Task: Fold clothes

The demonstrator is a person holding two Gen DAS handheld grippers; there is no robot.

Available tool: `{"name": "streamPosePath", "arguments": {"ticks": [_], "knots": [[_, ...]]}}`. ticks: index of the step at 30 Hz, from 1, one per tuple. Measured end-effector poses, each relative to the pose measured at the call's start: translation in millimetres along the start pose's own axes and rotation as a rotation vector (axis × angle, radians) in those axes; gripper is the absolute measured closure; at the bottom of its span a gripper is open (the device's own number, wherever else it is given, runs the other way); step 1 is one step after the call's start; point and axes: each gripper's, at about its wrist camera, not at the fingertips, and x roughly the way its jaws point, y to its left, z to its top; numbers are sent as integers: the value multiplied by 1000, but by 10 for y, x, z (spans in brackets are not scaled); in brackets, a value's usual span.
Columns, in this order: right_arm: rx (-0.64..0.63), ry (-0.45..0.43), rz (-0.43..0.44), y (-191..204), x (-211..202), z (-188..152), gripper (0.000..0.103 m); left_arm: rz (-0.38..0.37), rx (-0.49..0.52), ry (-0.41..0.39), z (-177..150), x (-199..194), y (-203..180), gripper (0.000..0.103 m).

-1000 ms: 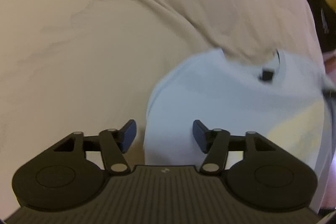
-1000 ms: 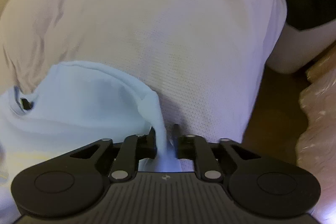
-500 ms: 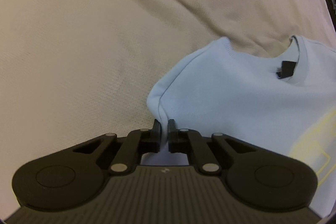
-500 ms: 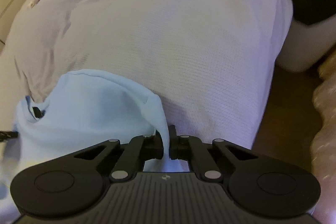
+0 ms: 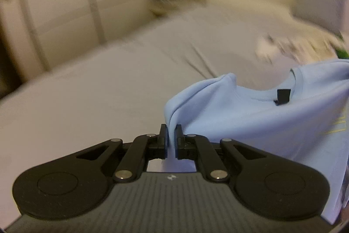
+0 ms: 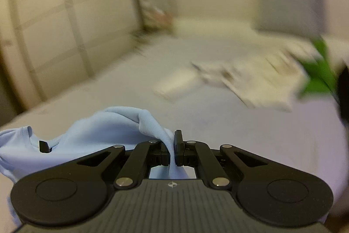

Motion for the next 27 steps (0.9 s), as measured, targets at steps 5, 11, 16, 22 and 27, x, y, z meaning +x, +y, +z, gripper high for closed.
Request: {"name": "streamPosePath", "arguments": {"ticks": [5, 11, 16, 22, 27], "knots": [[-96, -118, 207, 576, -242, 710, 102, 213, -73, -150, 181, -1356, 156, 99], [-168, -184, 389, 752, -650, 1226, 101, 374, -136, -237, 107, -2434, -68, 97], [-225, -195, 505, 640, -909, 1443, 101, 473, -184, -278, -33, -3056, -469, 97], [-336, -175, 621, 752, -1208, 1583, 101, 586, -238, -303, -18, -3535, -611, 97], [-421, -155, 661, 1096, -1172, 1718, 101, 597, -231, -278, 142, -3615, -352, 97]]}}
